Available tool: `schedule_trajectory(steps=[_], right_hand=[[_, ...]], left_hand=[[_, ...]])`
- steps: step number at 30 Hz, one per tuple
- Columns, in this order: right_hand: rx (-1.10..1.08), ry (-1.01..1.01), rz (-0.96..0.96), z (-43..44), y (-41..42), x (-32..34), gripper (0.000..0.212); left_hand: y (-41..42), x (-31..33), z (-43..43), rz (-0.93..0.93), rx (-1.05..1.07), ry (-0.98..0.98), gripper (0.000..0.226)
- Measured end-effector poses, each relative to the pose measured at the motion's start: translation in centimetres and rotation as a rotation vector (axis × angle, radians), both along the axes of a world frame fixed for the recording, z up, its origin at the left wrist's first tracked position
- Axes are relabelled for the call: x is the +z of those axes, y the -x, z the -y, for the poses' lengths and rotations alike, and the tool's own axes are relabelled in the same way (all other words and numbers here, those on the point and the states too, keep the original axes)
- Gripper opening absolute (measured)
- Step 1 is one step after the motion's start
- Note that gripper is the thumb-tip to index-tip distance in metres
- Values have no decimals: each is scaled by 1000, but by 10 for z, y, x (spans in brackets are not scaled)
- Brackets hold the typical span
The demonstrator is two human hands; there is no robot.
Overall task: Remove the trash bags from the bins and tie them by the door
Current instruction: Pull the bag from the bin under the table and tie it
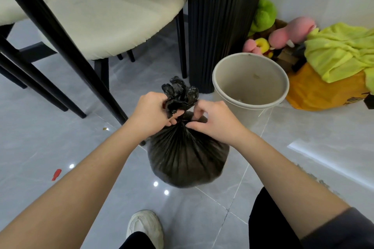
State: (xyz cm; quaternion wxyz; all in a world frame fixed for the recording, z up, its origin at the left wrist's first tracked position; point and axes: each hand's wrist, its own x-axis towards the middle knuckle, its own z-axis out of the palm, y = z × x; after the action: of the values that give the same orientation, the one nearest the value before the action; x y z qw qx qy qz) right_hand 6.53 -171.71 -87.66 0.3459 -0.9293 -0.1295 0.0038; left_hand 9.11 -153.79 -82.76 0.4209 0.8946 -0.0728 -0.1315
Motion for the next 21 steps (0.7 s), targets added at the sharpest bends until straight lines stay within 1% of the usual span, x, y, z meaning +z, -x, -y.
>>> schedule_trajectory(steps=[2,4,5,7,9,12,16,18,21], right_hand=[[5,40,-33,0,-1,2,36],[56,64,-81,-1,1,1,28],[83,54,-104,-2,2,-1,25],[106,-40,-132,-1,2,-2,21],[112,-90,-122,0,1,-3,19],[131,-151,-152,-4,4,-4,31],[26,-202,-151,-14,5,-2,35],[18,-243,-201,-16,2,0,38],[68,-212,-219,-18,2,-5,25]], left_hand=[[3,0,6,-72,23,10,7],[4,1,9,-73,23,-7,5],[3,2,8,-70,34,4,6],[1,4,5,-64,56,39,6],[2,7,3,-69,54,56,7],[4,9,3,-67,56,48,7],[3,9,0,-77,50,13,8],[4,8,0,-34,31,-17,10],[4,7,-1,61,0,-68,13]])
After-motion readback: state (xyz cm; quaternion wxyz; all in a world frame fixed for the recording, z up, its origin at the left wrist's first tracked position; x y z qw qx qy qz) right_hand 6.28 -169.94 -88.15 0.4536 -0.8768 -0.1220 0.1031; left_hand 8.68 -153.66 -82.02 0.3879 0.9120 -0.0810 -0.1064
